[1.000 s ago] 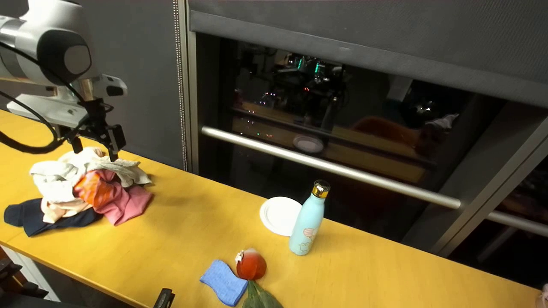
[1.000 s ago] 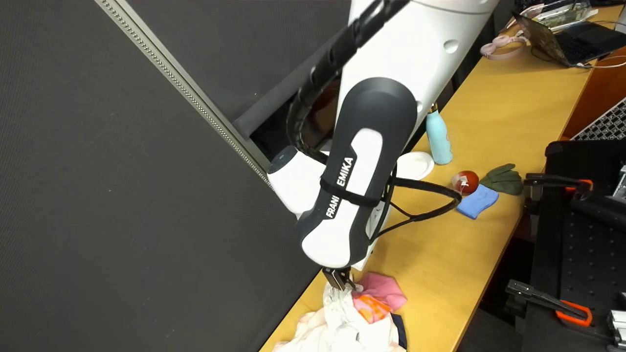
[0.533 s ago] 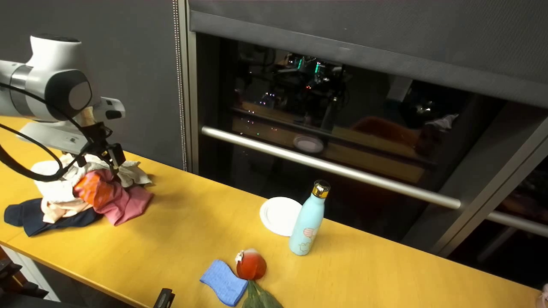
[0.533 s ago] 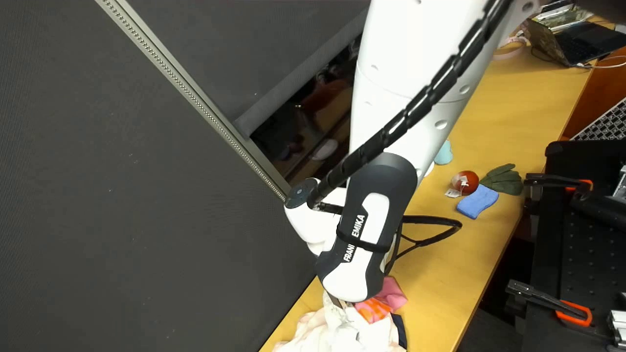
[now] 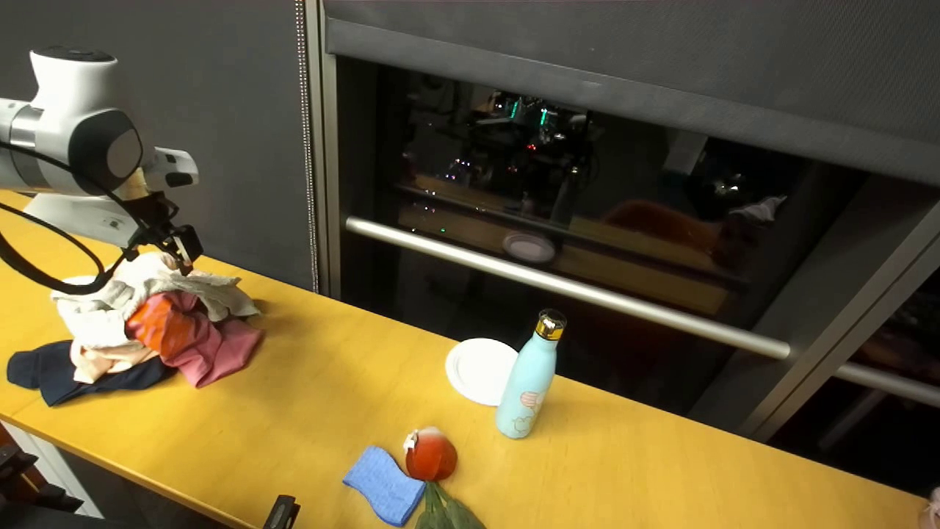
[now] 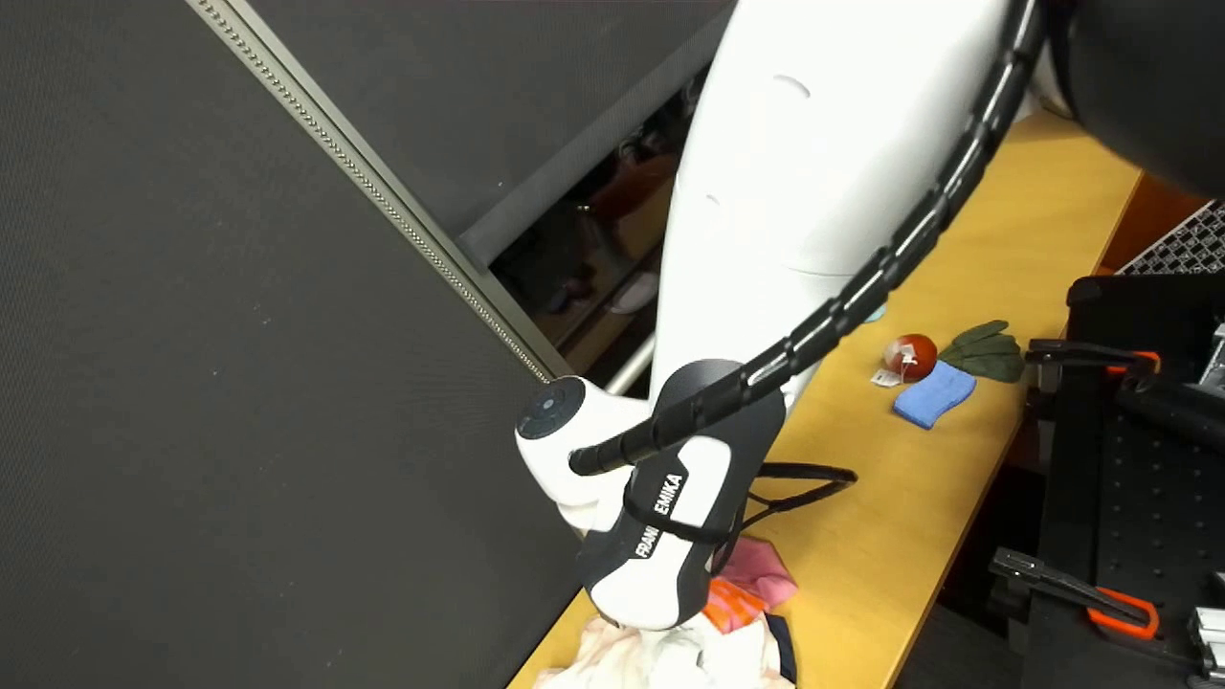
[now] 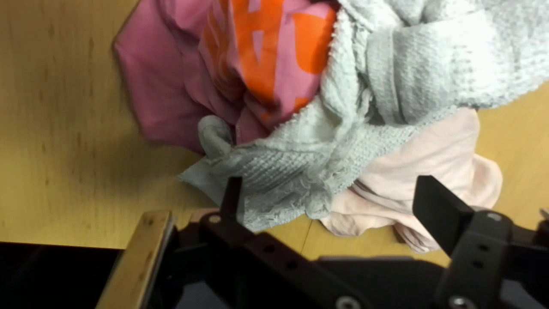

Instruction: Use the towel to clean the window

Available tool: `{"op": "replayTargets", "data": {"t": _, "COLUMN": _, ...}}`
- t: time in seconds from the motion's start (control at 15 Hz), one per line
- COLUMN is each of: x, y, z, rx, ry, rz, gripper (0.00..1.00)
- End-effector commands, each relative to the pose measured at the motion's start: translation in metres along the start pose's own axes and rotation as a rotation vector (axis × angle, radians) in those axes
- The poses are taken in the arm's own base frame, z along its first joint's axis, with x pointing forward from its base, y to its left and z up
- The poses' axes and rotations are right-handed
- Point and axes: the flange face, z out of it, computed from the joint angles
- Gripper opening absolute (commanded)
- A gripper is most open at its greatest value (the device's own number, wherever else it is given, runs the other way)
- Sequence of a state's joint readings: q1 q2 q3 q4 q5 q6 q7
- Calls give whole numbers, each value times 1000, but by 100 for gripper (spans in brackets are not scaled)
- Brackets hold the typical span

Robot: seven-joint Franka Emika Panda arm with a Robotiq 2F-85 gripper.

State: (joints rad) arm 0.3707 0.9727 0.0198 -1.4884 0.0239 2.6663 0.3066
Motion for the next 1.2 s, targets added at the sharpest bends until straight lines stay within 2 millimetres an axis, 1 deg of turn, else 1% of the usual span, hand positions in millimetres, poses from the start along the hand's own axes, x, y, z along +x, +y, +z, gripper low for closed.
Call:
{"op": "replayTargets", "data": {"t": 0.0, "x": 6, "y": -14, "z": 16, "rx": 2, "ry": 4, "rz": 0, "gripper": 100}}
{"op": "replayTargets", "data": {"t": 0.2, "x": 4, "y": -17, "z": 25, "rx": 6, "ry": -4, "rz": 2, "gripper": 100}}
{"op": "replayTargets", "data": {"t": 0.27, "x": 4, "y": -18, "z": 26, "rx": 6, "ry": -7, "rz": 0, "gripper": 75}}
{"op": "replayTargets", "data": {"t": 0.33, "x": 4, "y": -18, "z": 28, "rx": 7, "ry": -9, "rz": -1, "gripper": 74}}
{"op": "replayTargets", "data": {"t": 0.6, "x": -2, "y": -21, "z": 32, "rx": 13, "ry": -21, "rz": 6, "gripper": 42}}
{"op": "replayTargets", "data": {"t": 0.8, "x": -3, "y": -18, "z": 33, "rx": 19, "ry": -27, "rz": 18, "gripper": 20}}
{"op": "replayTargets", "data": {"t": 0.93, "x": -6, "y": -21, "z": 26, "rx": 32, "ry": -30, "rz": 19, "gripper": 5}}
{"op": "replayTargets", "data": {"t": 1.0, "x": -7, "y": -24, "z": 20, "rx": 41, "ry": -30, "rz": 15, "gripper": 1}}
{"op": "replayTargets", "data": {"t": 1.13, "x": -7, "y": -32, "z": 6, "rx": 53, "ry": -20, "rz": 4, "gripper": 0}}
